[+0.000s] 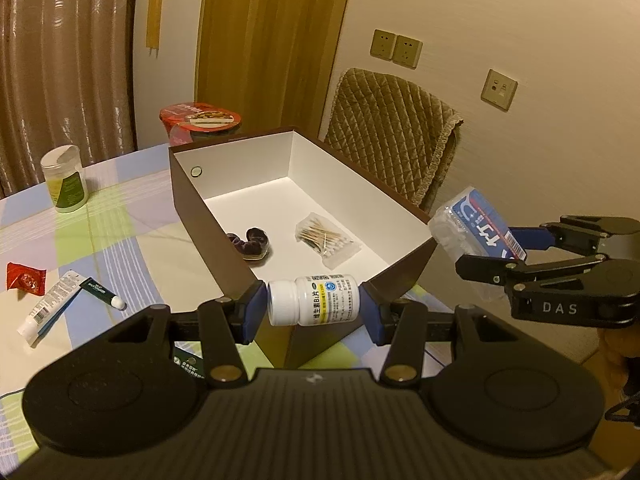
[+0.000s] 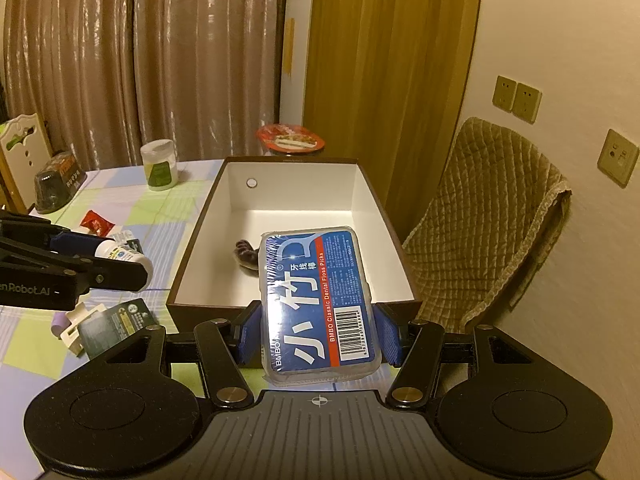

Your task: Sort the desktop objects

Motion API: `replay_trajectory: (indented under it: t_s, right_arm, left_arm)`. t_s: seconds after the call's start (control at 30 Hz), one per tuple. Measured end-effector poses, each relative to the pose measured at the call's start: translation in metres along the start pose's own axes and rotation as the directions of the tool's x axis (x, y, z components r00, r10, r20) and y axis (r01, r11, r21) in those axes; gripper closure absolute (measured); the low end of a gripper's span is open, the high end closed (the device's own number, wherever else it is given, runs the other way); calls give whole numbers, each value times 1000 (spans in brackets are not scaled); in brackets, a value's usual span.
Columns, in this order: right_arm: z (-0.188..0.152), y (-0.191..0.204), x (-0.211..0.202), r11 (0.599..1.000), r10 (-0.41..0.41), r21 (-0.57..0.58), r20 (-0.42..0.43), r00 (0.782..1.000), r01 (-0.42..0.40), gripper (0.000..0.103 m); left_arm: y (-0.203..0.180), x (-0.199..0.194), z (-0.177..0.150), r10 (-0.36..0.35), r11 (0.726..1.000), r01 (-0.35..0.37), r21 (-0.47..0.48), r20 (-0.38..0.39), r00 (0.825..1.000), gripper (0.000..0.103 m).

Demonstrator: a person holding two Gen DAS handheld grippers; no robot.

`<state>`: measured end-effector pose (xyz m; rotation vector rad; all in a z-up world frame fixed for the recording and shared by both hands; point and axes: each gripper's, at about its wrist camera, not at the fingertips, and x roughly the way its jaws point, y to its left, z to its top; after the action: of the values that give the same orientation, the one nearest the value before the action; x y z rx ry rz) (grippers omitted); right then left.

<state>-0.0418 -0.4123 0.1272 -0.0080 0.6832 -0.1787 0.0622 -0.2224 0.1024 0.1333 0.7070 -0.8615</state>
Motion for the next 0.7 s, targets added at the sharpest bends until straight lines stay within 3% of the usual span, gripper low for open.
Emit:
replay_trajectory:
  t_s: [0.23,0.7]
  right_arm:
    - [13,-10,22,999,28,-22,-4,1000,-28,45]
    - [42,-49,95,986,138,-81,-60,989,-143,45]
  left_arm:
    - [-2,11,6,4,1000,-4,-4,-2,1000,58]
    - [-4,66,33,94,993,-97,-66,-43,995,58]
